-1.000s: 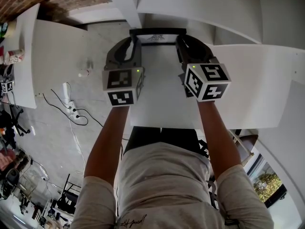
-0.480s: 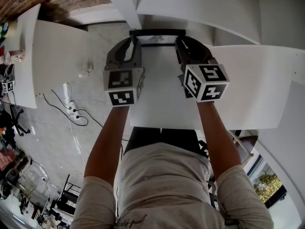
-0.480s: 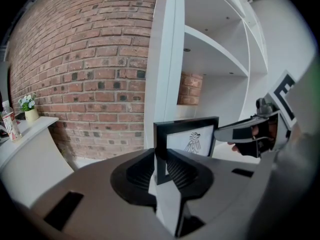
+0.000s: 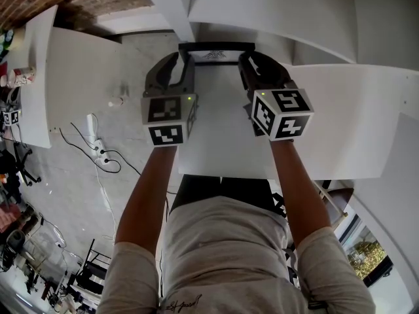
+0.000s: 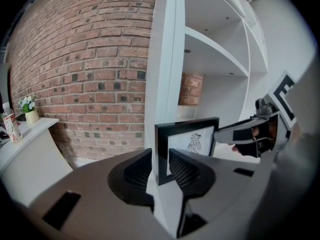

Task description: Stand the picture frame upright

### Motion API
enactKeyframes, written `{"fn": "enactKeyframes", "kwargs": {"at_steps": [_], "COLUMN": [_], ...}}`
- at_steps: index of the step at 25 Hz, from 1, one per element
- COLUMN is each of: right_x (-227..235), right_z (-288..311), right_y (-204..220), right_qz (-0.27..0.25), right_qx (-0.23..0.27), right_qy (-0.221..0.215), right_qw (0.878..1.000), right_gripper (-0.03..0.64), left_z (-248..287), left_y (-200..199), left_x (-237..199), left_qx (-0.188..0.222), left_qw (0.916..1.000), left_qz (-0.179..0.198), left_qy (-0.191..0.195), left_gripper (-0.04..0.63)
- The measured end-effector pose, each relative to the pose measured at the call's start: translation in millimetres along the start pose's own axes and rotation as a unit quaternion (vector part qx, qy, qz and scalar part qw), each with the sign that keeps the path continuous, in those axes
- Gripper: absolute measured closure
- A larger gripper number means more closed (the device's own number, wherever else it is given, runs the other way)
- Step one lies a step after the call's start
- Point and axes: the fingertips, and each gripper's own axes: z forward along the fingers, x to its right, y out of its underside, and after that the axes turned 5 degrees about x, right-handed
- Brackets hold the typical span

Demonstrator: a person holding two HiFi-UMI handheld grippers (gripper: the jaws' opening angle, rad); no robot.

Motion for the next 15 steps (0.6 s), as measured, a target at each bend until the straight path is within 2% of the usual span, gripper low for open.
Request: {"fn": "enactKeyframes", "kwargs": {"at_steps": [15], "right_x": [-3], "right_z": [-20], "right_y": [-6], "right_qz": [-0.007], "right_qx": [0.002], "right_qy": [-0.011], "right_qw": [1.000], "right_gripper": [0.514], "left_z": [-21], "left_y": [6], "left_x": [7], "left_qx": [-0.010], "left_qw": [0.9999], "left_qz": [0.008], "left_qy": [-0.007], "left_gripper": [0.471]}}
